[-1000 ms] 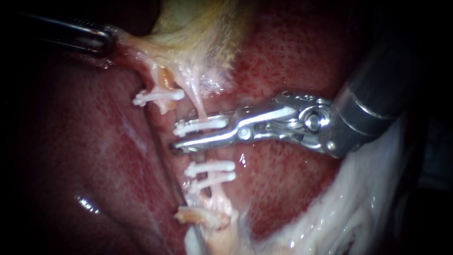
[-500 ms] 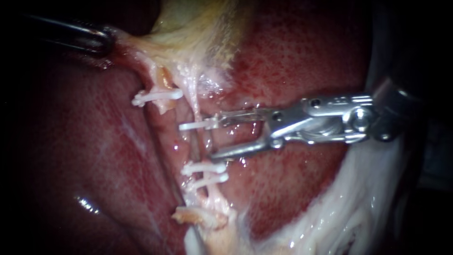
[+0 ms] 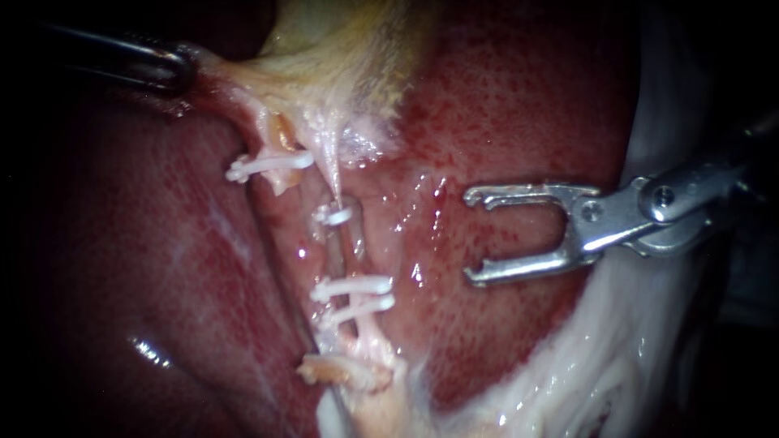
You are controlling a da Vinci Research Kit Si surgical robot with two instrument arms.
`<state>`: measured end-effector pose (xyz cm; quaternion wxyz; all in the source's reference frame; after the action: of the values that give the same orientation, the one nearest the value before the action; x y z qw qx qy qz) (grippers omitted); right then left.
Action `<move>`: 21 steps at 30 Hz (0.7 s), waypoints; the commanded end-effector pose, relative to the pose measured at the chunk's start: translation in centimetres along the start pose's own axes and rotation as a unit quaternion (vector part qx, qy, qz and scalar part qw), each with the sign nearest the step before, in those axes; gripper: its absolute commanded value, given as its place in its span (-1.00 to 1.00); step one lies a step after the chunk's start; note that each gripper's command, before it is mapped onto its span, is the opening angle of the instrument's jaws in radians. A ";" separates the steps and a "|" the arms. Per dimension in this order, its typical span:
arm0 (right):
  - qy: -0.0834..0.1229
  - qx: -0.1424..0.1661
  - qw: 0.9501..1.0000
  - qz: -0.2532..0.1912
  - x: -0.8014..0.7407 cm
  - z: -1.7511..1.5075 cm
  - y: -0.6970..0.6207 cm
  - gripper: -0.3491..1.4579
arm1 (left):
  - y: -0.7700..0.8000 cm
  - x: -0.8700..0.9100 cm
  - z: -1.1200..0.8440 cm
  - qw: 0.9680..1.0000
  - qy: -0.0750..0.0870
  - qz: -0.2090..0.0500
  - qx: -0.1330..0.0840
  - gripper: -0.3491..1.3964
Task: Going back third clip right tube
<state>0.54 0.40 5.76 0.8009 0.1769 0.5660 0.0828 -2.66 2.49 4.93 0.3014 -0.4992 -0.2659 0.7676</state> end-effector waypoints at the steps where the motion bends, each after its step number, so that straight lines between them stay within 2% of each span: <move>1: 0.000 0.000 1.000 -0.002 0.00 -0.01 0.01 -0.06 | -0.01 -0.01 0.01 1.000 0.000 0.000 0.000 -1.00; 5: 0.000 0.001 1.000 -0.002 0.02 -0.03 -0.01 -0.06 | -0.06 -0.10 0.10 1.000 0.000 0.003 0.003 -1.00; 9: 0.000 0.001 1.000 -0.002 0.02 -0.03 -0.01 -0.06 | -0.17 -0.25 0.28 1.000 0.001 0.010 0.009 -1.00; 13: 0.000 0.001 1.000 -0.002 0.02 -0.04 -0.02 -0.06 | -0.26 -0.40 0.45 1.000 -0.002 0.005 0.003 -1.00; 17: 0.000 0.002 1.000 -0.002 0.02 -0.05 -0.02 -0.06 | -0.30 -0.45 0.54 1.000 -0.006 0.003 0.001 -1.00; 21: 0.000 0.002 1.000 -0.002 0.02 -0.06 -0.02 -0.06 | -0.30 -0.43 0.53 1.000 -0.006 0.003 0.001 -1.00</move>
<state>0.49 0.40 5.72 0.8006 0.1770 0.5667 0.0805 -2.95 2.33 5.60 0.2973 -0.4960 -0.2655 0.7714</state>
